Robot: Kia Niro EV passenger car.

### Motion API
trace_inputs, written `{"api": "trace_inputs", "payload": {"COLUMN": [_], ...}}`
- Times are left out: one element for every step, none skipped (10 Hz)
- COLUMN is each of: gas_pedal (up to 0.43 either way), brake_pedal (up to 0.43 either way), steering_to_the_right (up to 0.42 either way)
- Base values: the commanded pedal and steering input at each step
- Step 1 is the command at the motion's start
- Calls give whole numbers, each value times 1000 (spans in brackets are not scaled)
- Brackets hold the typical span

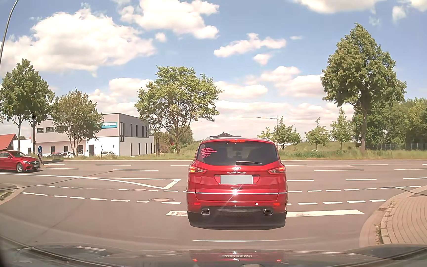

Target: Follow the waypoints while adhering to traffic rules and regulations

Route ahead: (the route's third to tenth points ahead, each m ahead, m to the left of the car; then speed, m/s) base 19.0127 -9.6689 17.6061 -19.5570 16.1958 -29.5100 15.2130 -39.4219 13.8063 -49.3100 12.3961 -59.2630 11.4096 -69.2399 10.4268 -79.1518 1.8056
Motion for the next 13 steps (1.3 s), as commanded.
{"api": "trace_inputs", "payload": {"gas_pedal": [0, 0, 0, 0, 0, 0, 0, 0, 0, 0, 0, 0, 0], "brake_pedal": [0, 0, 0, 6, 18, 85, 152, 195, 226, 250, 262, 262, 262], "steering_to_the_right": [23, 23, 23, 23, 23, 23, 23, 23, 23, 23, 23, 23, 23]}}
